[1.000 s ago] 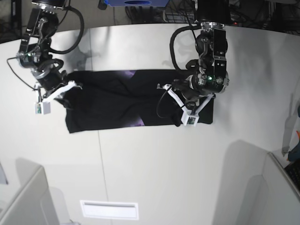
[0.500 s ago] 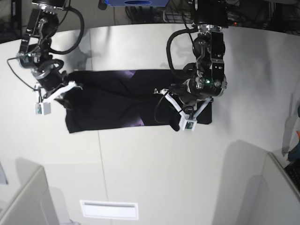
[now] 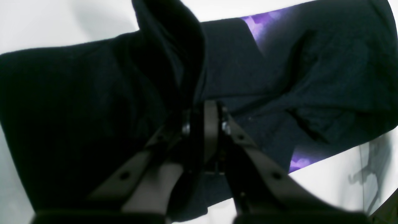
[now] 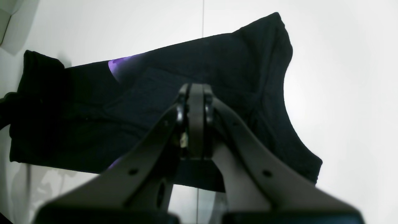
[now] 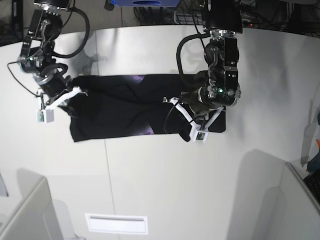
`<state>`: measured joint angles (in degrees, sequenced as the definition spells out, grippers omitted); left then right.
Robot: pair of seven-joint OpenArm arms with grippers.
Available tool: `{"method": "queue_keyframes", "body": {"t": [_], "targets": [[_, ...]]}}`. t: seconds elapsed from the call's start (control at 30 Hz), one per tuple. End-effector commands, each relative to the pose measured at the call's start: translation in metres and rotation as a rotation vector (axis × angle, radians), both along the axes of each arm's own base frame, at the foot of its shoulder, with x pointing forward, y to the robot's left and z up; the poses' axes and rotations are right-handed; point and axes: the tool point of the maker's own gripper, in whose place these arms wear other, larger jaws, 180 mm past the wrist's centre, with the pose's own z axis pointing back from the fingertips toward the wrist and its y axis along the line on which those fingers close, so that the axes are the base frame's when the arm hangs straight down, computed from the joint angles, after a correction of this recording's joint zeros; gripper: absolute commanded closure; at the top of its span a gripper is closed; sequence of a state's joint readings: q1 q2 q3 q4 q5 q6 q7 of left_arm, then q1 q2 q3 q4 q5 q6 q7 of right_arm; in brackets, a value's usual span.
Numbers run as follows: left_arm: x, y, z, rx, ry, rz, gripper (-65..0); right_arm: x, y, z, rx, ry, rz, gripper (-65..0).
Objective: Fold the T-shirt properly
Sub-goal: 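Fold the held end with the left gripper toward the right gripper, then grasp the folded bundle with both grippers and fold it over again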
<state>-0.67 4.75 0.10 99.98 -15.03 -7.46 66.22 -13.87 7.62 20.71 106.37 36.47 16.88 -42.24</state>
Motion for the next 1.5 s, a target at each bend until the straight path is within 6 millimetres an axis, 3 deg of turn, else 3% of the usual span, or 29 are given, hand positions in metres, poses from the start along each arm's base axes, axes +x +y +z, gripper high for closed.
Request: {"method": "queue_keyframes", "body": {"t": [0.0, 0.23, 0.3, 0.4, 0.53, 0.63, 0.67, 0.77, 0.8, 0.83, 0.87, 0.9, 1.0, 1.1, 1.2, 1.27, 1.37, 1.47], "targets": [[0.011, -0.006, 0.014, -0.025, -0.052, -0.001, 0.0, 0.009, -0.002, 0.014, 0.002, -0.054, -0.001, 0.0], [0.011, -0.006, 0.015, -0.025, -0.053, -0.003, 0.0, 0.014, -0.003, 0.019, 0.003, -0.070, -0.006, 0.0], [0.010, -0.014, 0.015, -0.025, -0.054, -0.029, -9.2, 0.016, -0.005, 0.019, 0.003, -0.071, -0.012, 0.0], [0.002, -0.043, 0.017, -0.023, -0.059, -0.127, -22.9, 0.020, -0.008, 0.011, 0.013, -0.036, -0.017, 0.0], [-0.008, -0.065, 0.017, -0.025, -0.060, -0.201, -33.2, 0.022, -0.034, -0.007, 0.032, 0.052, -0.082, 0.0], [-0.006, -0.064, 0.026, -0.030, -0.088, -0.196, -36.7, 0.022, -0.052, -0.010, 0.042, 0.084, -0.127, 0.0], [-0.002, -0.060, 0.034, -0.031, -0.115, -0.181, -36.9, 0.022, -0.056, -0.009, 0.043, 0.090, -0.137, -6.2], [0.004, 0.002, 0.051, 0.011, -0.174, -0.027, -36.0, 0.022, -0.064, -0.006, 0.040, 0.113, -0.146, -32.4], [0.004, 0.027, 0.052, 0.036, -0.182, 0.032, -33.6, 0.021, -0.064, -0.007, 0.042, 0.134, -0.138, -39.6], [0.001, 0.056, 0.047, 0.069, -0.166, 0.092, -26.8, 0.020, -0.062, -0.008, 0.043, 0.160, -0.124, -44.4], [-0.002, 0.085, 0.042, 0.103, -0.152, 0.152, -16.3, 0.019, -0.060, -0.011, 0.046, 0.188, -0.111, -45.5], [-0.007, 0.118, 0.037, 0.141, -0.132, 0.220, -1.2, 0.019, -0.058, -0.012, 0.050, 0.206, -0.100, -44.9], [-0.022, 0.190, 0.025, 0.218, -0.076, 0.374, 0.0, 0.026, -0.055, -0.018, 0.079, 0.239, -0.092, -44.3], [-0.036, 0.242, 0.014, 0.293, -0.026, 0.403, 0.0, 0.033, -0.063, -0.033, 0.105, 0.287, -0.099, -44.3], [-0.052, 0.271, 0.005, 0.313, 0.011, 0.416, 0.0, 0.036, -0.069, -0.046, 0.132, 0.329, -0.113, -44.1], [-0.059, 0.280, -0.002, 0.311, 0.033, 0.419, 0.0, 0.034, -0.073, -0.053, 0.140, 0.354, -0.119, -44.1], [-0.057, 0.280, -0.009, 0.296, 0.027, 0.422, 0.0, 0.034, -0.064, -0.063, 0.149, 0.391, -0.092, -44.3], [-0.042, 0.252, -0.018, 0.271, -0.015, 0.358, 0.0, 0.034, -0.044, -0.072, 0.132, 0.406, -0.022, -44.1]]}}
